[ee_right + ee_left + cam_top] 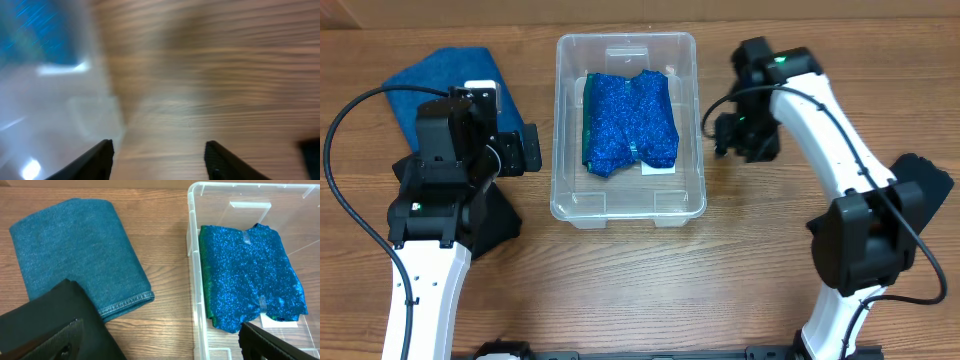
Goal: Pack container
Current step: 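Release the cloth and move the right gripper to the black cloth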
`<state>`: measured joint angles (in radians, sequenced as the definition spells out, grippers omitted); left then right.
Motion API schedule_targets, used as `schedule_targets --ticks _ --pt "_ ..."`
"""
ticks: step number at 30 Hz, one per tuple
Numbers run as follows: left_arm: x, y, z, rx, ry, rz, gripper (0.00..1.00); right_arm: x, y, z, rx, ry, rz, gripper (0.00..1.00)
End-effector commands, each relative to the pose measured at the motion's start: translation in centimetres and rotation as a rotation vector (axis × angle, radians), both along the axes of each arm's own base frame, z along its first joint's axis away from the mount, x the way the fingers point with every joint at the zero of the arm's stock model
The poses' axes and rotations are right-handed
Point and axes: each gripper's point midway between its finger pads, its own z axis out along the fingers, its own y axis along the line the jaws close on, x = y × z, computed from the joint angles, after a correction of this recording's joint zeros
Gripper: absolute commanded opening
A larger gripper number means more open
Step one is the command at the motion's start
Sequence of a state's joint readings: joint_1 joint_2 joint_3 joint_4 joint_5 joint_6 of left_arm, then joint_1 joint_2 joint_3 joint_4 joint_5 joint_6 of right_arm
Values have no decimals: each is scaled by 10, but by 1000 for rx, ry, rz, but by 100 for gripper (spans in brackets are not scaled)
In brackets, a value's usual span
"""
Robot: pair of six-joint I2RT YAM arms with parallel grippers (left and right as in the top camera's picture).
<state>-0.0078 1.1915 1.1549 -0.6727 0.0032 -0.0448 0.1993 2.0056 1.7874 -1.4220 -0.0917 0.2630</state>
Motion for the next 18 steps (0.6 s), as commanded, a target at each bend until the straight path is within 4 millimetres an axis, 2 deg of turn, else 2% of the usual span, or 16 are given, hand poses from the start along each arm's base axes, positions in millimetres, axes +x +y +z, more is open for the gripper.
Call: schedule_targets --ticks 1,2,3,5,7,10,11,12,14,18 --pt "5 -2 11 15 -29 -22 100 18 -82 54 -115 -176 -328 70" --pt "5 -3 11 14 -29 -23 100 18 -101 67 -118 -215 -394 76" --pt "5 -2 11 15 -29 -22 100 17 -120 80 -119 -251 -457 100" --pt "5 -2 12 15 -33 -22 100 7 -166 103 -122 -315 -600 100" --pt "7 -3 13 15 -41 -22 100 -8 -208 116 -130 -343 -730 100" --pt "9 -3 16 14 -56 -22 100 -40 -259 118 -115 -315 -897 100" --pt "10 -3 17 14 -60 -22 100 -51 -270 115 -104 -289 -943 100" --pt "11 -3 18 14 -67 -22 100 -66 -278 107 -72 -245 -981 100" --pt "12 -3 19 14 -74 -22 100 -84 -279 95 -30 -176 -997 100" --pt "13 -3 19 14 -75 -22 100 -114 -262 74 -3 -68 -981 100"
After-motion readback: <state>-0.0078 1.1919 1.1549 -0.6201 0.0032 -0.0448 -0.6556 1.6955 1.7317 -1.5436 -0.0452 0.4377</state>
